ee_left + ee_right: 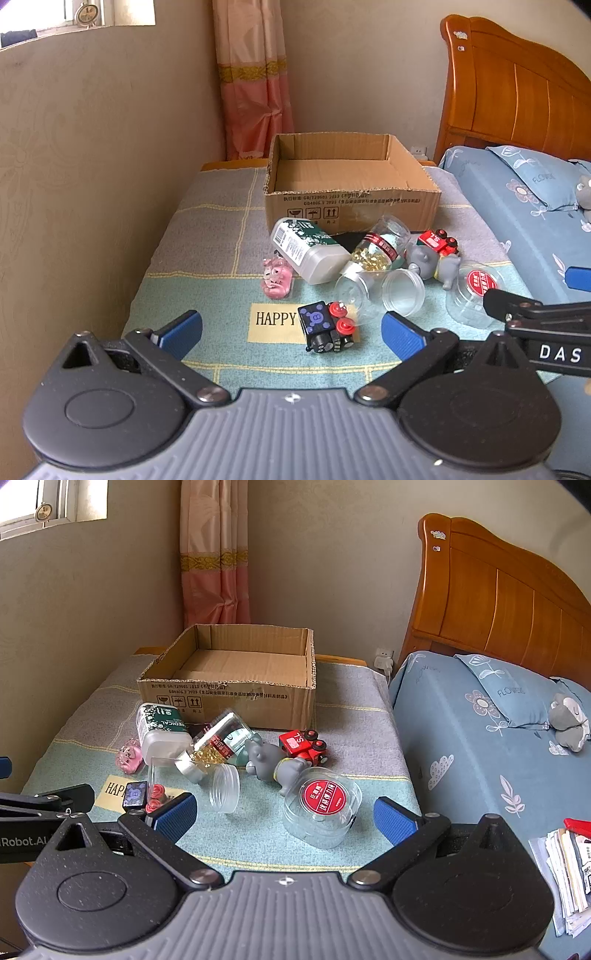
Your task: Organize rigid objects
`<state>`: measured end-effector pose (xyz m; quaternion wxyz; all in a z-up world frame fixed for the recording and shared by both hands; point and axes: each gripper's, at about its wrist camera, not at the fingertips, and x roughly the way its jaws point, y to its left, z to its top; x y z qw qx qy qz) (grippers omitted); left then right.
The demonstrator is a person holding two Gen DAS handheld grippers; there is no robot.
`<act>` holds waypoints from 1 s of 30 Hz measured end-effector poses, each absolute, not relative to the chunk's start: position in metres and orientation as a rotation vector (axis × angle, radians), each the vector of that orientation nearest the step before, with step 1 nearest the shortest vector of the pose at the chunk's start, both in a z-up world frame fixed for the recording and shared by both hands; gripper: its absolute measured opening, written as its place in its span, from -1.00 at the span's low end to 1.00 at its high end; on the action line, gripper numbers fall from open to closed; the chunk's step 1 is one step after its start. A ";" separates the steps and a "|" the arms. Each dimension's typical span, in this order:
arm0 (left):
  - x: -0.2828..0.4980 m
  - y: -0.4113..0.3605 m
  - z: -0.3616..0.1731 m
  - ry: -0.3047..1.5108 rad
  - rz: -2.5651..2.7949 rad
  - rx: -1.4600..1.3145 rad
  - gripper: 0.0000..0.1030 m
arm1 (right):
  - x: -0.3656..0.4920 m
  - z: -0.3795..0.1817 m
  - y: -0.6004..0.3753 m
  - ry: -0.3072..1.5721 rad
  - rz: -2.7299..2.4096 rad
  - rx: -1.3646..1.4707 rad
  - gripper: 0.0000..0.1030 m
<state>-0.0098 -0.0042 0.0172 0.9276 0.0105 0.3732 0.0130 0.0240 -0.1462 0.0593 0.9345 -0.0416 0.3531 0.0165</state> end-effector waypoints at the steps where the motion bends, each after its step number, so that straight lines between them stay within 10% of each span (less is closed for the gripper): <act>1: -0.011 -0.004 0.017 0.763 0.027 0.022 0.99 | 0.024 0.059 -0.146 0.721 0.033 -0.085 1.00; 30: -0.005 -0.001 0.014 0.761 -0.018 0.014 0.99 | 0.026 0.060 -0.148 0.718 0.042 -0.090 1.00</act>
